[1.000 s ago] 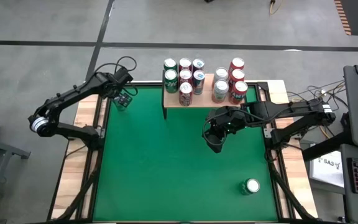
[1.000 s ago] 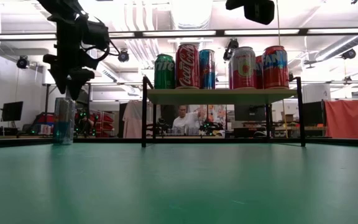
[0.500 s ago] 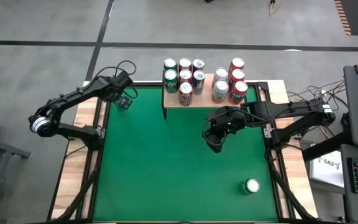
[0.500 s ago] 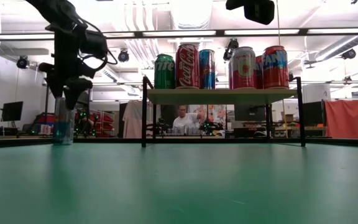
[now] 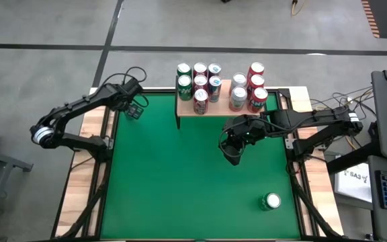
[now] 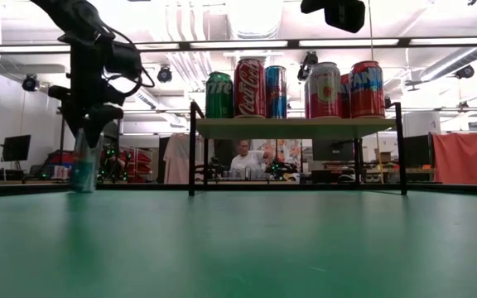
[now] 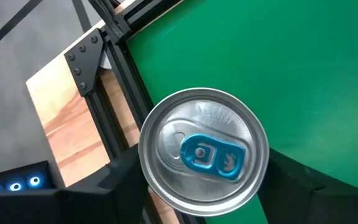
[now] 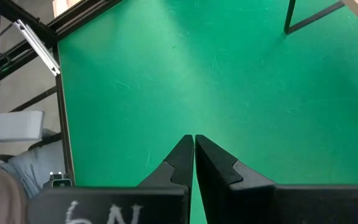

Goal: Place canned beverage on shelf
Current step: Put the blue soda can aligned with the blue soda can on the shelf

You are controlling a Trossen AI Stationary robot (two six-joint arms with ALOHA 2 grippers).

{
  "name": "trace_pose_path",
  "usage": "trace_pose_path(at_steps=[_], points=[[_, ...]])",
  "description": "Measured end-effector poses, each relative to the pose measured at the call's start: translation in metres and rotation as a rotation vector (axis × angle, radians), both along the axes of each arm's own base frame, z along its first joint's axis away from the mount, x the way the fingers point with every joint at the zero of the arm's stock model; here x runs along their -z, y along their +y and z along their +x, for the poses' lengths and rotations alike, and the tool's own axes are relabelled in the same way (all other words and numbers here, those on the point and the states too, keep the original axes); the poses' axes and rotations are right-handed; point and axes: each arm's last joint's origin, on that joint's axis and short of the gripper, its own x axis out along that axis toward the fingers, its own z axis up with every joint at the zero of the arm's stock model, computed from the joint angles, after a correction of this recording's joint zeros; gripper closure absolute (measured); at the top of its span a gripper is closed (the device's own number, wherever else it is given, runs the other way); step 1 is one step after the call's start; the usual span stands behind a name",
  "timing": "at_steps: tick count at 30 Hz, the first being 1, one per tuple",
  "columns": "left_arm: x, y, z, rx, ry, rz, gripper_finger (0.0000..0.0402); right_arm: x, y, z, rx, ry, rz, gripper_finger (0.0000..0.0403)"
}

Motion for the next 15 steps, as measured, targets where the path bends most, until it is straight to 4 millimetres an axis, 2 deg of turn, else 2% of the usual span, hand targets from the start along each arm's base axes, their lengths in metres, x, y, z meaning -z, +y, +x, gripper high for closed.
trace_pose_path(at_steps=[7, 11, 15], points=[[-0.011, -0.013, 0.000, 0.024, -0.047, 0.041, 0.0178, 0.000, 0.000, 0.000, -0.028, -0.007, -0.033, 0.0394], [-0.025, -0.036, -0.001, 0.079, -0.123, 0.066, 0.0178, -0.001, -0.003, 0.001, 0.004, -0.026, -0.129, 0.0394], [-0.039, -0.065, 0.005, 0.181, -0.283, 0.063, 0.0178, -0.003, -0.006, 0.003, 0.053, -0.046, -0.259, 0.0394]])
